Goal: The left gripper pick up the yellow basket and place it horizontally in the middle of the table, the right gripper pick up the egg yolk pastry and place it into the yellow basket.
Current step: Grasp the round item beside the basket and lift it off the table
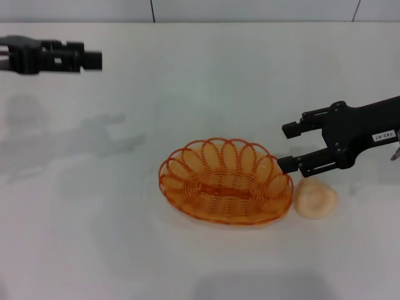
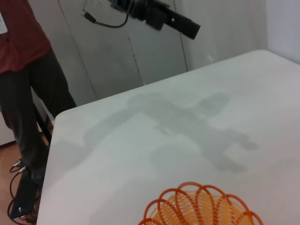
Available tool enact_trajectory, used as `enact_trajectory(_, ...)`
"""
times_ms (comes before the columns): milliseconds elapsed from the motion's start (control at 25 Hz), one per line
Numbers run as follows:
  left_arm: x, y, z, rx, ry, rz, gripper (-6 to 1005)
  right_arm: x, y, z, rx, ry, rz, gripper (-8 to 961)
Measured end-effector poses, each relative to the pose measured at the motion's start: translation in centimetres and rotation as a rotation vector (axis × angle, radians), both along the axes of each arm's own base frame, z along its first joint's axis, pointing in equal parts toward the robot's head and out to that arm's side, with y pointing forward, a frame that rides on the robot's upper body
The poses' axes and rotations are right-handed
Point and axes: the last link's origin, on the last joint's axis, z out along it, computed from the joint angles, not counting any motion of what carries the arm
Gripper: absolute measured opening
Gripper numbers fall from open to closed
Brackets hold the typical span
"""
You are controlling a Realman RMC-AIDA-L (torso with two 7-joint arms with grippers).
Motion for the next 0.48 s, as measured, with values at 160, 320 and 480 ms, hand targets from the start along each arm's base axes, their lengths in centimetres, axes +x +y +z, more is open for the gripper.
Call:
enact_trajectory(160, 0.0, 0.1, -1.0, -0.090, 0.123, -0.046, 858, 0.1, 0.1, 0.2, -0.007, -0.022, -0.037, 753)
enact_trajectory(320, 0.4, 0.2, -2.7, -0.190, 0.241, -0.099, 858, 0.2, 0.2, 0.5, -0.008, -0.058, -0.062, 753)
enact_trajectory(480, 0.8, 0.3, -4.6, -0.270, 0.316, -0.125, 858, 0.4, 0.2, 0.6, -0.012, -0.107, -0.086, 753)
